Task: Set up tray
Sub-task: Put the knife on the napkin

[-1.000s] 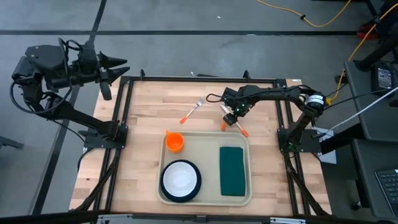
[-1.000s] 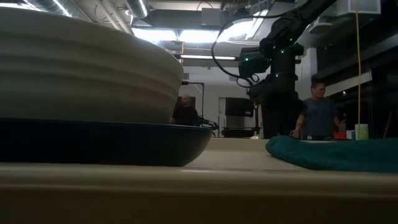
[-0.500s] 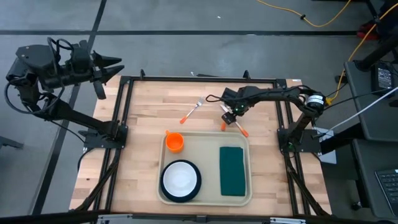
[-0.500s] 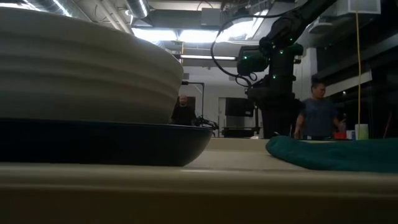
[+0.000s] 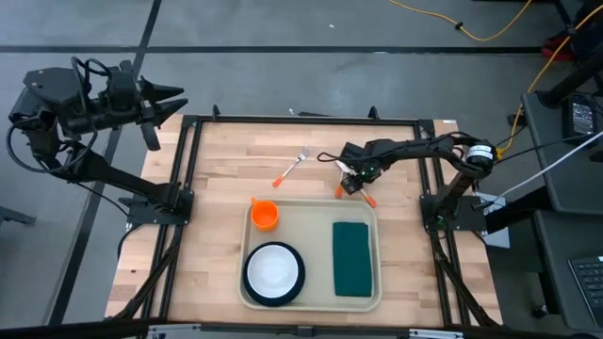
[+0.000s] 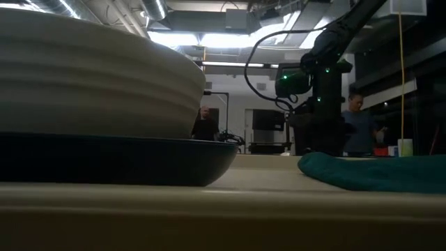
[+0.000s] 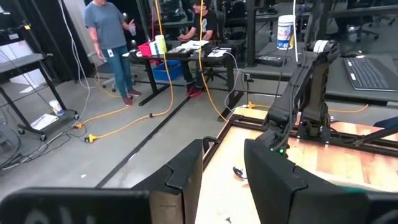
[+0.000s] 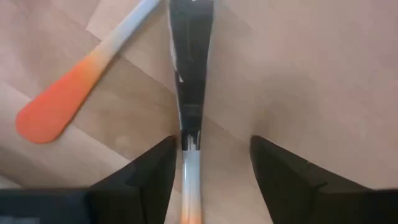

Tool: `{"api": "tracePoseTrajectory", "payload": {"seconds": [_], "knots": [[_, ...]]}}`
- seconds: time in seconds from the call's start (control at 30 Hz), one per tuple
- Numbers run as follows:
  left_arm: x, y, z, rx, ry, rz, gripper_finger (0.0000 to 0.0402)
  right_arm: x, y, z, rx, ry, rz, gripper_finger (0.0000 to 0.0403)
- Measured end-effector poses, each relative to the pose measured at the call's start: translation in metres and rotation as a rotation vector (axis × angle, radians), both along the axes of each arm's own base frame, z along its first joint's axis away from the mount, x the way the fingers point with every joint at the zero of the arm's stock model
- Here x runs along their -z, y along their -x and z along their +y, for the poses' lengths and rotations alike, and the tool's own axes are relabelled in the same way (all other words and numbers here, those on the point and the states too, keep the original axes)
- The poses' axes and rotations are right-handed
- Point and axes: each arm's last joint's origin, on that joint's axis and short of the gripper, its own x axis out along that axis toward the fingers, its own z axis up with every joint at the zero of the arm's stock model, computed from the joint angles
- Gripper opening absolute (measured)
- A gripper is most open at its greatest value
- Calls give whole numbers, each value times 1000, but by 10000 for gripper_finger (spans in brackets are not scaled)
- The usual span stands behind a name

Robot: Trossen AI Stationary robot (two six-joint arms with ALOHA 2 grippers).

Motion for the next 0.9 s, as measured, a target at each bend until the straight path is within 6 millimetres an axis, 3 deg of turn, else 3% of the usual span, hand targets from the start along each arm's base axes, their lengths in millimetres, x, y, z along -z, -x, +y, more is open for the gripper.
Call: {"api": "tracePoseTrajectory", "payload": {"seconds": [0.3,0.6,0.9], "knots": [[-2,0,0,2,-9,-13,112,3,0,2,2,13,-1,149],[-3,-1,0,6,-24,-23,111,3,-2,1,-9,17,-20,34],[-3,-1,0,6,-24,-23,113,-2,-7,0,-30,-9,-42,29]]}}
